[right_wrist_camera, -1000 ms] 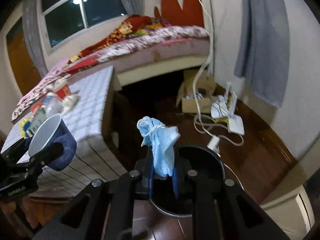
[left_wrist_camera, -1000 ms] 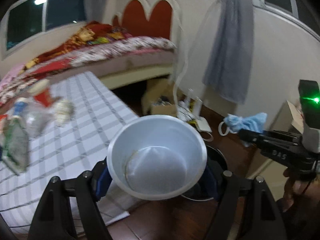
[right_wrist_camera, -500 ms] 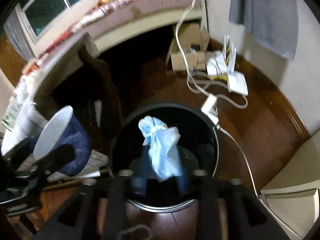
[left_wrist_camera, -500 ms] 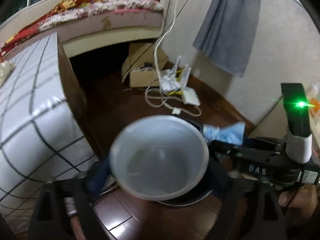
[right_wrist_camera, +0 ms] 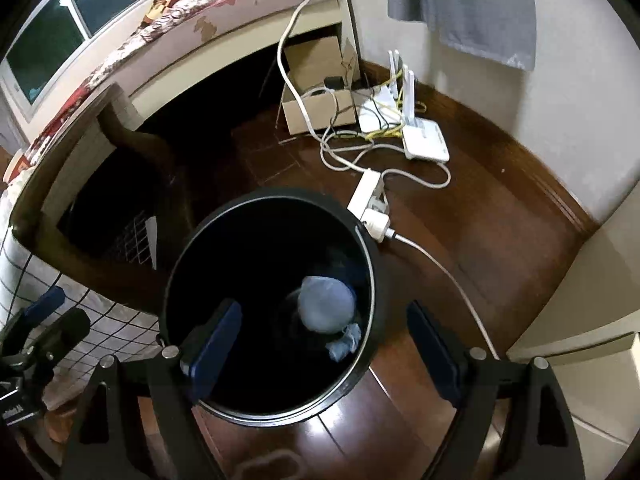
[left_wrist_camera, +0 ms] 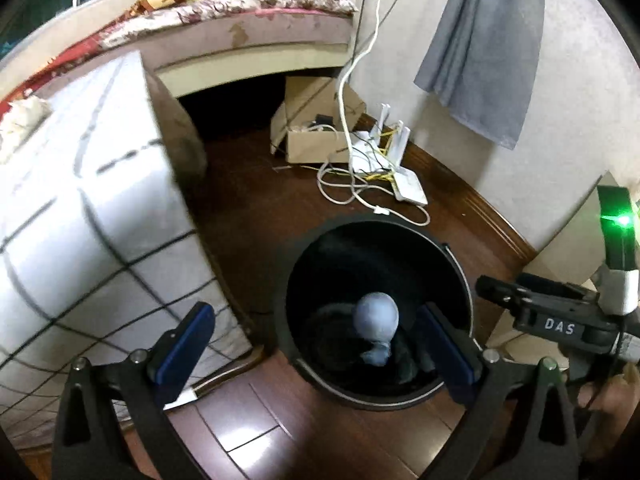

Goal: Collect trash
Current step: 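Move both empty tools back over the table items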

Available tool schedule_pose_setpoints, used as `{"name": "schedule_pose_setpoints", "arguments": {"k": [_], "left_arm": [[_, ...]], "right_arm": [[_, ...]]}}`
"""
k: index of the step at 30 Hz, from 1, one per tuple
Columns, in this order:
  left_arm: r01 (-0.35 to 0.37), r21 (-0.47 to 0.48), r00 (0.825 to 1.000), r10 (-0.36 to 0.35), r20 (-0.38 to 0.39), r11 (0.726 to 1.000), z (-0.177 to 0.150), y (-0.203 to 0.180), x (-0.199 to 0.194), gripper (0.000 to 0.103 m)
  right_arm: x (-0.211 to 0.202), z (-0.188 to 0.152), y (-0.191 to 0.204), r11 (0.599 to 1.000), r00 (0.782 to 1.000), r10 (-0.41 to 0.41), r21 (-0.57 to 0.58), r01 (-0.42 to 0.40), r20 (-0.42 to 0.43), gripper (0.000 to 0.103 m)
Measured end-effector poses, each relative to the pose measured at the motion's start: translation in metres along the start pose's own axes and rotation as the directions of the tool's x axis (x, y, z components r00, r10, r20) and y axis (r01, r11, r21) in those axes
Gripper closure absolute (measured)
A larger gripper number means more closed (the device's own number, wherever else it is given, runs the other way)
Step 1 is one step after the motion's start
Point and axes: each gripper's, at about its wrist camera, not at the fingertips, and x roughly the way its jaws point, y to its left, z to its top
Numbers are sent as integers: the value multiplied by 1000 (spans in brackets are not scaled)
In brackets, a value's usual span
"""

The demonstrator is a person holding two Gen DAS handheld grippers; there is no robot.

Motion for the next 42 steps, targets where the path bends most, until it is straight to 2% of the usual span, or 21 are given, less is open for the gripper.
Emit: {"name": "schedule_pose_setpoints", "arguments": {"k": [5,12,20,25,32,39,42], "left_arm": [[-29,-7,999,29,20,1000,-1,8,-18,2],[-60,-18,996,61,65,998,-5,26,-52,2],[-109,-82,983,119,139,991,-11,68,-98,1],[-163,-155,963,192,190,974,-14,106,-126,1],[-232,-245,935,285,210,941,-21,155,-153,1],[-322,-346,889,407,209,881,-32,209,-172,1],[-339,-382,878,435,201,860,-30,230,-171,1]], "right_arm": [[-18,-3,16,999,998,-25,-40,27,50,4],[-58,-7,48,996,990,-28,-75,39,139,1],[-92,-11,108,985,980,31,-171,3,194,1],[-103,-7,151,970,974,79,-244,-26,211,1],[-111,-5,208,940,968,136,-336,-58,212,1],[-110,-3,272,899,959,205,-426,-105,196,1],[-106,-1,293,884,956,227,-452,-122,186,1]]}}
